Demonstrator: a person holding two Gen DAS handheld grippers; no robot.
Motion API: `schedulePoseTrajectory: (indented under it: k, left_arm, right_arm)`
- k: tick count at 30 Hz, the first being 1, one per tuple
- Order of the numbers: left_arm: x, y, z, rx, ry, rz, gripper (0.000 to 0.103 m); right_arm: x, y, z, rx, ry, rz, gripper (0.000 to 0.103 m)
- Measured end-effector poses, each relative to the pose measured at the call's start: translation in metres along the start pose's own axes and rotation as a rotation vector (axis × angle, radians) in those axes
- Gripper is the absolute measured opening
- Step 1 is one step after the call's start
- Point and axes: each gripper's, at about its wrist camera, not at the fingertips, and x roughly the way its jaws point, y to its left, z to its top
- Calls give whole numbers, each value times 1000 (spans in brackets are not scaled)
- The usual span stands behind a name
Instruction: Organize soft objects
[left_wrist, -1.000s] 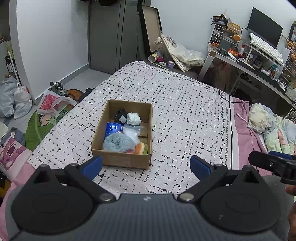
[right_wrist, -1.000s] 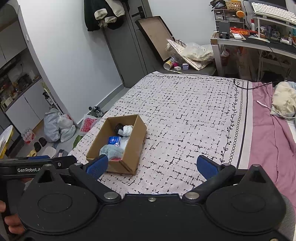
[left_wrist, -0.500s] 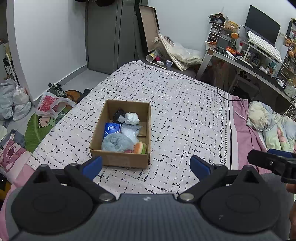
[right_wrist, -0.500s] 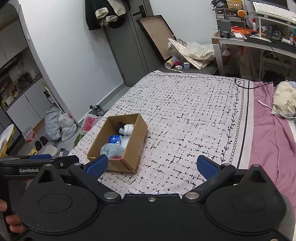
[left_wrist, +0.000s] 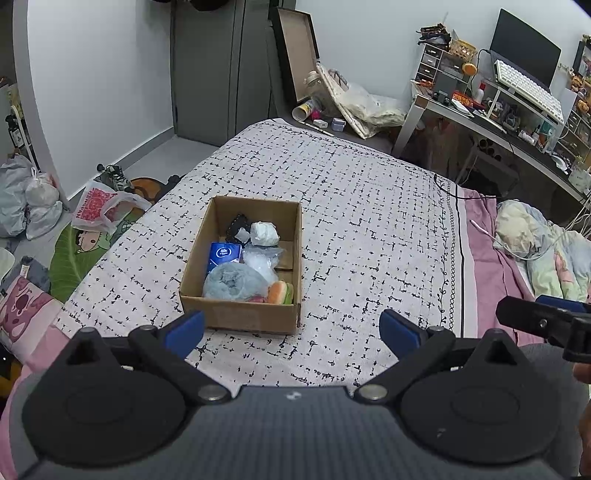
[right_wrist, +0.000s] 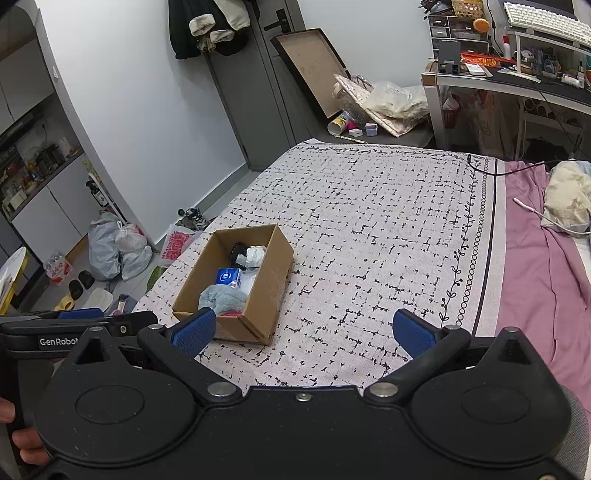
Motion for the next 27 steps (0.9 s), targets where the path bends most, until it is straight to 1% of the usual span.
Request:
schedulePoseTrajectory:
  k: [6,27]
  left_arm:
    - [4,1,-2,1,7,-13,100]
    - [8,2,-6,-4,16,-17,100]
  right_arm:
    - [1,-1,-1,-4,4,-9,103]
    - [7,-3,-5,6,27,-13,103]
